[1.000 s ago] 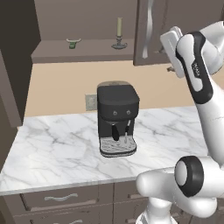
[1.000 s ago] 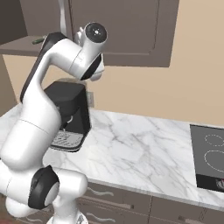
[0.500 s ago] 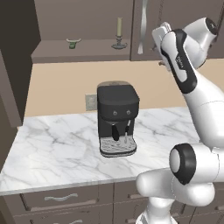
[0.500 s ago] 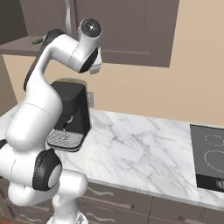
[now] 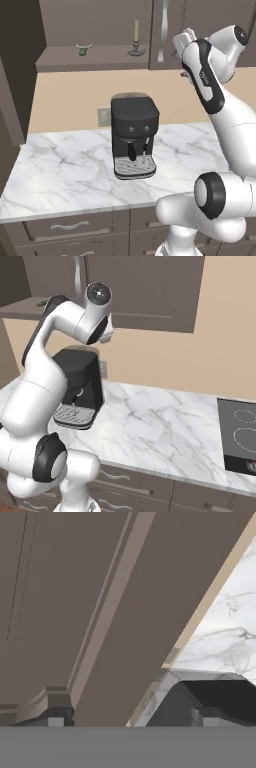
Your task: Pick the candle and candle from the dining table and place them in the open cabinet. Close the cabinet after placing the objects.
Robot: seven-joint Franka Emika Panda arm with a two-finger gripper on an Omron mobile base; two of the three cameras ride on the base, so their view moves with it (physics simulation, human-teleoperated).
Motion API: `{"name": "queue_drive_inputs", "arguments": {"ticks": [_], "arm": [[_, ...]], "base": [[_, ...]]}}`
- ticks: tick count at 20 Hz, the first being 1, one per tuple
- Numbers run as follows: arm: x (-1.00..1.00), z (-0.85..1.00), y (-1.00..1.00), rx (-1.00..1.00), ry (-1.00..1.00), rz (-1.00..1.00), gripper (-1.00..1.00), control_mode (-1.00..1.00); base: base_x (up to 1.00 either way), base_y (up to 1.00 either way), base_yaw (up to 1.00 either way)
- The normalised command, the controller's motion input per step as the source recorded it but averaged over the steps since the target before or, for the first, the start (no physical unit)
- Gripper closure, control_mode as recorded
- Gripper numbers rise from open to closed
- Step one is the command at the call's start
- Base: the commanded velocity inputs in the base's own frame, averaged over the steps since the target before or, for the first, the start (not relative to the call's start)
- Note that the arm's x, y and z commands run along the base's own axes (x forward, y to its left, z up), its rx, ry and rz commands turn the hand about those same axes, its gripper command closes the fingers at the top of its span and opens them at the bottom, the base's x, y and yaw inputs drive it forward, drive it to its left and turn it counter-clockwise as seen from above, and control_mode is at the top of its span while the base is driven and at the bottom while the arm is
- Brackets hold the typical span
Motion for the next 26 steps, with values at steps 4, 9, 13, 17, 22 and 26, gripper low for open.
{"name": "queue_drive_inputs", "arguments": {"ticks": [4,9,13,17,22,26], "arm": [[-0.28,0.07,0.36,0.0,0.0,0.0,-1.0,-1.0],[-0.44,0.07,0.35,-0.07,-0.04,0.0,-1.0,-1.0],[-0.49,0.07,0.27,-0.03,-0.07,0.0,-1.0,-1.0],[-0.48,0.03,0.22,0.0,-0.08,-0.02,-1.0,-1.0],[-0.43,0.0,0.18,0.0,-0.08,-0.06,-1.0,-1.0],[-0.38,0.03,0.14,0.0,-0.09,-0.07,-1.0,-1.0]], "base": [[0.0,0.0,0.0],[0.0,0.0,0.0],[0.0,0.0,0.0],[0.0,0.0,0.0],[0.0,0.0,0.0],[0.0,0.0,0.0]]}}
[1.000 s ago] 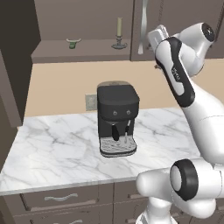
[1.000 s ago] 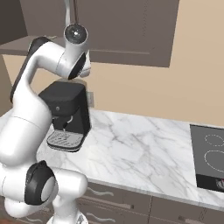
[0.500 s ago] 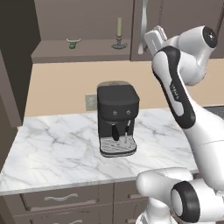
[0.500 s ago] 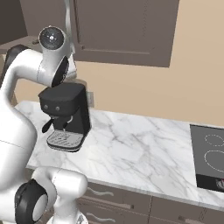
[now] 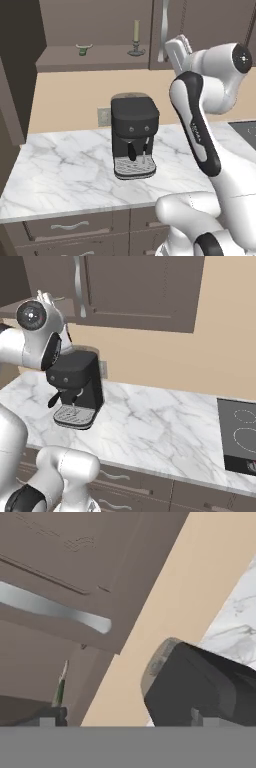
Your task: Pick the candle and candle from the dining table and place them in the open cabinet. Close the cabinet after placing the objects.
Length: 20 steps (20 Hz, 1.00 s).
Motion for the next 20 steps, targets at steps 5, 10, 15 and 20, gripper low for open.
{"name": "queue_drive_inputs", "arguments": {"ticks": [5,10,15,20], "arm": [[-0.4,0.05,0.14,0.0,-0.12,-0.09,-1.0,-1.0],[-0.4,0.06,0.09,0.0,-0.12,-0.12,-1.0,-1.0],[-0.34,0.07,0.15,0.0,-0.12,-0.13,-1.0,-1.0],[-0.31,0.06,0.17,0.0,-0.08,-0.13,-1.0,-1.0]], "base": [[0.0,0.0,0.0],[0.0,0.0,0.0],[0.0,0.0,0.0],[0.0,0.0,0.0]]}}
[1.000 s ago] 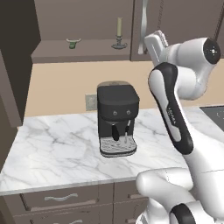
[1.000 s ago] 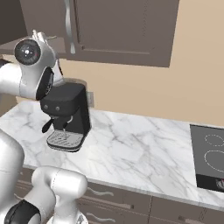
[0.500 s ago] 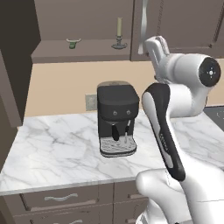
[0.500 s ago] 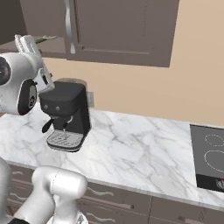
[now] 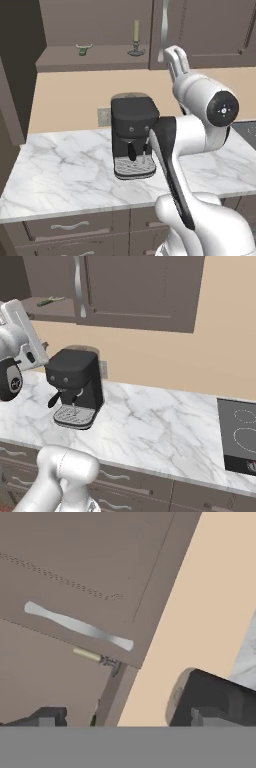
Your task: Pick the candle and candle from the dining table and place them in the open cabinet. Close the cabinet after placing the objects.
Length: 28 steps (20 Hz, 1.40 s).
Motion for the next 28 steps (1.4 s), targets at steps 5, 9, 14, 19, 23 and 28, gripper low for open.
{"name": "queue_drive_inputs", "arguments": {"ticks": [5,9,14,19,23,28], "arm": [[-0.34,0.04,0.13,0.0,-0.07,-0.1,-1.0,-1.0],[-0.36,0.04,0.13,0.0,-0.09,-0.09,-1.0,-1.0],[-0.36,0.01,0.13,0.0,-0.03,-0.09,-1.0,-1.0],[-0.37,0.0,0.12,0.0,-0.02,-0.09,-1.0,-1.0],[-0.37,0.0,0.12,0.0,-0.03,-0.1,-1.0,-1.0],[-0.37,0.0,0.11,0.0,-0.01,-0.09,-1.0,-1.0]], "base": [[0.0,0.0,0.0],[0.0,0.0,0.0],[0.0,0.0,0.0],[0.0,0.0,0.0],[0.0,0.0,0.0],[0.0,0.0,0.0]]}}
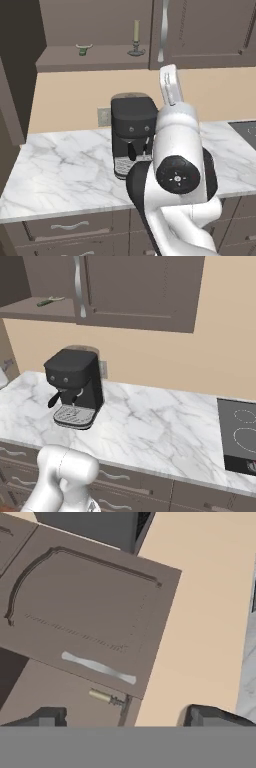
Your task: Pick the candle and candle from the dining table and place them in the open cabinet. Close the cabinet after placing the objects.
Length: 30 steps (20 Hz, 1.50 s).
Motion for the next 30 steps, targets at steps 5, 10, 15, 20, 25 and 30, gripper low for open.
{"name": "queue_drive_inputs", "arguments": {"ticks": [5,10,15,20,25,30], "arm": [[-0.35,0.0,0.14,0.0,0.0,-0.01,-1.0,-1.0],[-0.33,0.01,0.19,0.0,0.1,0.24,-1.0,-1.0],[-0.29,0.05,0.24,0.0,0.2,0.25,-1.0,-1.0],[-0.15,-0.01,0.35,-0.19,0.18,0.15,-1.0,-1.0],[-0.18,-0.04,0.28,-0.54,-0.01,0.15,-1.0,-1.0],[-0.27,0.0,0.22,-0.41,-0.18,0.35,-1.0,-1.0]], "base": [[0.0,0.0,0.0],[0.0,0.0,0.0],[0.0,0.0,0.0],[0.0,0.0,0.0],[0.0,0.0,0.0],[0.0,0.0,0.0]]}}
